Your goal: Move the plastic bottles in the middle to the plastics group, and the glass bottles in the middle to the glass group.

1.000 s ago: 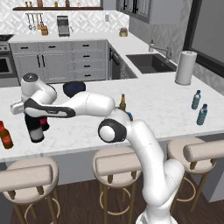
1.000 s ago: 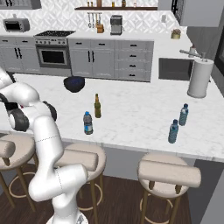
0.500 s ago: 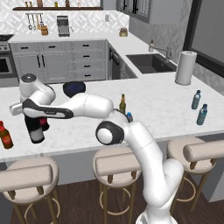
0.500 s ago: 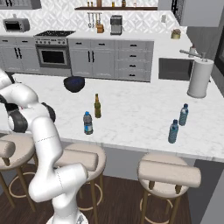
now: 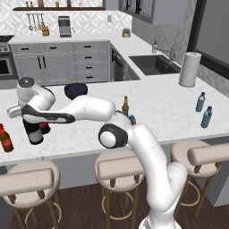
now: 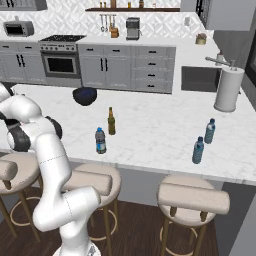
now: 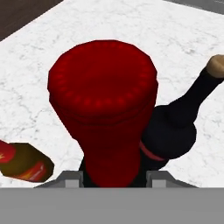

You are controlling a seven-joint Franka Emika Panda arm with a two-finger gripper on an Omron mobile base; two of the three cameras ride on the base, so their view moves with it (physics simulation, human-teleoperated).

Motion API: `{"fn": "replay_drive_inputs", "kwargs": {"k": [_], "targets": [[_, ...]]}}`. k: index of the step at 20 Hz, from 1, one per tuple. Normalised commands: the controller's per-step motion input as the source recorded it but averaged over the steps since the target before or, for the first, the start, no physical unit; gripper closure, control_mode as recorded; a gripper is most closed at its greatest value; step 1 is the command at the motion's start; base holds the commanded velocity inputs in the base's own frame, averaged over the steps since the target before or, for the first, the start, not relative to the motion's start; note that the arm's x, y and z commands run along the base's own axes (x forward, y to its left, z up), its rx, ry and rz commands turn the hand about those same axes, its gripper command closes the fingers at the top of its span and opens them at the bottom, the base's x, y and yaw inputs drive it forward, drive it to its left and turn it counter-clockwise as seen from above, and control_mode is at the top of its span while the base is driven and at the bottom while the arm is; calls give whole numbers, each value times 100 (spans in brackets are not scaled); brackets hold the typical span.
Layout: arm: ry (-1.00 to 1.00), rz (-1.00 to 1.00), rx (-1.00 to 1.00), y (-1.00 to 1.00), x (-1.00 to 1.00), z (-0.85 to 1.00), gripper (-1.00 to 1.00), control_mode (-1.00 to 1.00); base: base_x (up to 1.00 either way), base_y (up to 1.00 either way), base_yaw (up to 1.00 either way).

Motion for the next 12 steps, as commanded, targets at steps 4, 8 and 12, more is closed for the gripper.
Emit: {"fn": "replay_drive_inputs", "kwargs": {"k": [4,8,12], "targets": [[0,0,15,-3,-2,-25,100,-100,0,0,0],[0,0,6,-10,-1,-9,100,-100,0,0,0],[0,0,0,0,0,-3,100,-100,0,0,0]]}}
